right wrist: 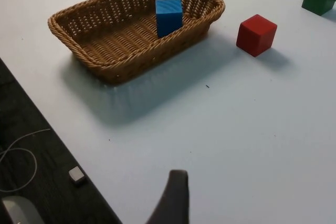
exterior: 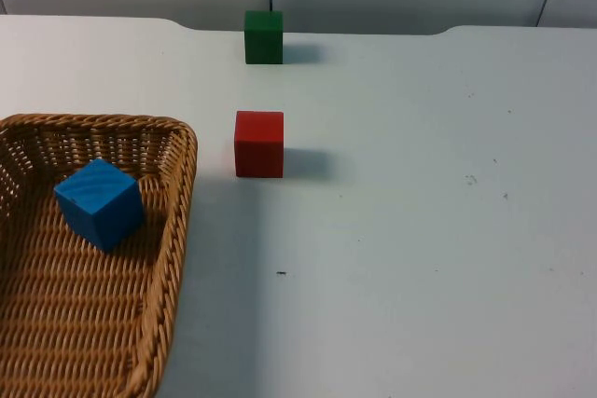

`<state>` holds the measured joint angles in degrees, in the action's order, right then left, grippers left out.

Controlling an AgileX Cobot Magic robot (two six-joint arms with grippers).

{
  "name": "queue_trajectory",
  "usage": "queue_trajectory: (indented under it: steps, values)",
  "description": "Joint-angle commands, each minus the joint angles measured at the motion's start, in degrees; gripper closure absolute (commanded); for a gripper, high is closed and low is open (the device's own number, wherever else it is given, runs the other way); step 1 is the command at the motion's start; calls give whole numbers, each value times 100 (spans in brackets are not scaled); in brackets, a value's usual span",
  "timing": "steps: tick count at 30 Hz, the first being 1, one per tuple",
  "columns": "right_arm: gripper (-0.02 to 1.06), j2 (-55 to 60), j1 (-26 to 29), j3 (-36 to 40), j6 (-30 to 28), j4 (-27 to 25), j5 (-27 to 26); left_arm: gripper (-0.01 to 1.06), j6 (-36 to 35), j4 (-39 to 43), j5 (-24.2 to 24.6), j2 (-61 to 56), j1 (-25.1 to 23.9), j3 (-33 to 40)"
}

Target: Pick up the basket with the left hand and place the blue cube into the basket with the right hand.

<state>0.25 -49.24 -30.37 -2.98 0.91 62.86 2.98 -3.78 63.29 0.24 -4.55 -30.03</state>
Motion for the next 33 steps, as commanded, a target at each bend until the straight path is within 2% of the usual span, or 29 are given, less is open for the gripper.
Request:
queue_trajectory:
  steps: [1,30,33]
  values:
    - [28,-25,-1,38,1,37,-12,0,8,-39,-165,-24,19,77]
    - [28,-25,-1,81,4,-91,-65,0,-2,-26,-164,-24,19,78]
    - [22,-25,-1,81,4,-91,-63,0,-2,-26,-164,-24,19,78]
